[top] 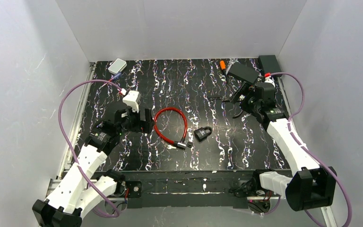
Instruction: Unlock with the key
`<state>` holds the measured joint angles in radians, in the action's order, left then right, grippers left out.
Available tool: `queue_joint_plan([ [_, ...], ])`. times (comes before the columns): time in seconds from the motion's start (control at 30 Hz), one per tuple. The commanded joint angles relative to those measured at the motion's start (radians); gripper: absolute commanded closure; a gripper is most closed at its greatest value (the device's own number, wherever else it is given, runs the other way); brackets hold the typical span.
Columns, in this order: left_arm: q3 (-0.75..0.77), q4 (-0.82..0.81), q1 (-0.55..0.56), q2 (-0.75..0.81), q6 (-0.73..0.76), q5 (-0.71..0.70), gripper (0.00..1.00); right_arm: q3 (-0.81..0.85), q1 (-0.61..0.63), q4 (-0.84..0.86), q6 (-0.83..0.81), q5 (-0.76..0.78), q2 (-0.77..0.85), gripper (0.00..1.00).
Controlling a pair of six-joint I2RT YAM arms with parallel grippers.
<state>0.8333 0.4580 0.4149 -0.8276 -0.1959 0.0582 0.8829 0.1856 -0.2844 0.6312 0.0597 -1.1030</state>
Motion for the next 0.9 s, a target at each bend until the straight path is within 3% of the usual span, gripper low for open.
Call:
queue_joint_plan([
  [0.0, 0.045, 0.017, 0.006, -0.007, 0.02, 0.015, 0.06, 0.098, 0.01, -0.107, 0.065, 0.092, -0.022, 0.0],
  [0.2, 0.041, 0.022, 0.005, 0.018, 0.025, -0.011, 0.06, 0.094, 0.089, -0.205, 0.185, 0.319, 0.023, 0.0],
  [0.4, 0.043, 0.025, 0.006, 0.022, 0.026, -0.015, 0.06, 0.218, 0.182, -0.412, 0.302, 0.445, -0.093, 0.0],
  [0.87, 0.043, 0.03, 0.005, 0.047, 0.023, -0.027, 0.07, 0.335, 0.461, -0.534, 0.495, 0.542, -0.32, 0.0],
])
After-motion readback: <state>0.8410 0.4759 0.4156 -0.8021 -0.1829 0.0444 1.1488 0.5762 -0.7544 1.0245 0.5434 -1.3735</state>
